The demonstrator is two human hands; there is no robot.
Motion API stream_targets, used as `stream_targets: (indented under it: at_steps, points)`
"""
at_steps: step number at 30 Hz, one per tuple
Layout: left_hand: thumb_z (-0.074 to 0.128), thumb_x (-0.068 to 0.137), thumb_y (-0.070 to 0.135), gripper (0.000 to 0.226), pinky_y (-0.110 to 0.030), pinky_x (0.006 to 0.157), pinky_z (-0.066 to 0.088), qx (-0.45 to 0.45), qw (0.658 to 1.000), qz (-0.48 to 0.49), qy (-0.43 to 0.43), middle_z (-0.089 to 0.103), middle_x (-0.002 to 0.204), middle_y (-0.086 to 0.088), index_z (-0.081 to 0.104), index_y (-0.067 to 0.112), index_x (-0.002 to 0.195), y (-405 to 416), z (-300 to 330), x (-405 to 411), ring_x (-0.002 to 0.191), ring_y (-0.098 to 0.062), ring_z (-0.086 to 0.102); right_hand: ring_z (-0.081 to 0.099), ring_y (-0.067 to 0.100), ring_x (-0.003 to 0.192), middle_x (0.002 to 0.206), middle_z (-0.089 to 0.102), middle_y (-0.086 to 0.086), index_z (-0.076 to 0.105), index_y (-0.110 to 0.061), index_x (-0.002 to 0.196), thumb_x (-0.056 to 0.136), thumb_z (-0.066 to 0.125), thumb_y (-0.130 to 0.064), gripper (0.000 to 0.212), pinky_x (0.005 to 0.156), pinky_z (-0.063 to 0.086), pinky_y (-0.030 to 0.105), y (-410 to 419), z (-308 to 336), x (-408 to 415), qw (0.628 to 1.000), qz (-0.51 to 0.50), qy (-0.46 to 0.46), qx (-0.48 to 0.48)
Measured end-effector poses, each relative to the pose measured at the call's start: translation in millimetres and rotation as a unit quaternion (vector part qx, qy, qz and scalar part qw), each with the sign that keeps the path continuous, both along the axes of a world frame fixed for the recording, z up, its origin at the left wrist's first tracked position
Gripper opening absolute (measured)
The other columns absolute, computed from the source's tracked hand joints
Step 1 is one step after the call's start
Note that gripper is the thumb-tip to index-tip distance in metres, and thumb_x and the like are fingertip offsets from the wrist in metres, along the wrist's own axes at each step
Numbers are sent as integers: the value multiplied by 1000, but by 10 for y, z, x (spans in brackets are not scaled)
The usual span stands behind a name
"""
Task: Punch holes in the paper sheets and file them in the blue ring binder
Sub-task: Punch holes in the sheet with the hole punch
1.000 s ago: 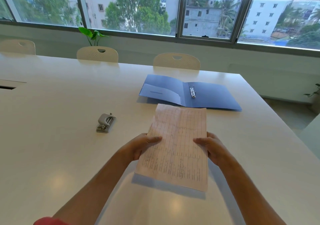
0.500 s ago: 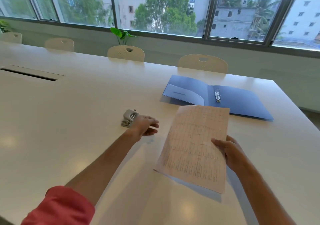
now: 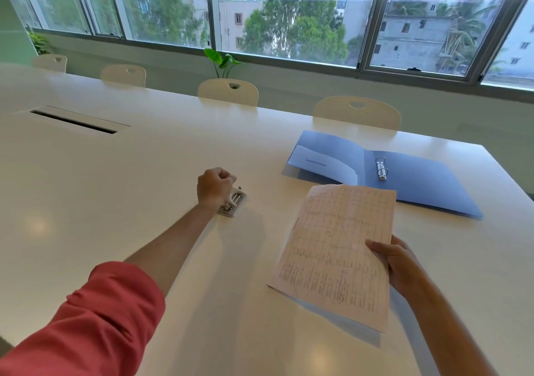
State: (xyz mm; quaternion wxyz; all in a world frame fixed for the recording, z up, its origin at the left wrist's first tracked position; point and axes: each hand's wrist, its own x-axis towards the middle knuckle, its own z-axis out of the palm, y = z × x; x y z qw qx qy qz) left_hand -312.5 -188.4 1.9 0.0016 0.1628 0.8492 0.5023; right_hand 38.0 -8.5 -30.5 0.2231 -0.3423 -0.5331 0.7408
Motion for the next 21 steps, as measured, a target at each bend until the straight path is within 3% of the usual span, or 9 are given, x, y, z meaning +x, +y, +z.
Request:
stream_targets:
  at_steps: [3, 7, 11, 14, 17, 21]
  points:
    - [72, 75, 33, 20, -27, 70, 45, -57, 997, 6, -43, 70, 81, -4, 71, 14, 79, -13, -89, -85, 82, -24, 63, 71, 34, 79, 103, 69, 24, 55, -3, 120, 89, 54, 1, 31, 60, 59, 41, 28, -21, -29, 1000, 3, -6, -1]
    - [74, 70, 41, 34, -28, 61, 43, -124, 985, -33, -111, 65, 69, -7, 60, 12, 61, -12, -175, -121, 68, -25, 60, 71, 34, 80, 100, 69, 22, 55, -4, 120, 89, 55, 0, 31, 60, 59, 41, 38, -60, -51, 1000, 5, -19, 11]
    - [72, 73, 24, 26, -28, 61, 42, -137, 982, -30, -129, 64, 72, -8, 53, 13, 58, 21, -226, -188, 71, -25, 60, 72, 32, 80, 98, 71, 20, 57, -6, 117, 89, 56, 0, 28, 60, 59, 40, 55, -44, -68, 999, 10, -32, 27]
    - [71, 73, 17, 23, -30, 63, 48, -88, 982, -43, -162, 68, 73, -10, 52, 15, 59, 56, -276, -251, 74, -24, 65, 73, 33, 81, 95, 72, 18, 58, -7, 115, 89, 57, -1, 26, 60, 59, 40, 59, -47, -72, 998, 17, -43, 31]
    - [72, 70, 19, 17, -24, 54, 48, -26, 980, -46, -194, 69, 68, -10, 56, 17, 64, 89, -321, -248, 73, -22, 66, 73, 32, 81, 95, 72, 18, 58, -9, 113, 90, 57, -2, 24, 59, 58, 39, 61, -60, -71, 998, 24, -51, 33]
    - [76, 71, 14, 19, -39, 68, 53, 63, 968, -39, -241, 64, 72, -11, 58, 16, 66, 108, -358, -179, 69, -24, 59, 73, 33, 82, 98, 71, 19, 58, -9, 113, 90, 56, -2, 24, 62, 59, 41, 85, -48, -59, 998, 28, -43, 24]
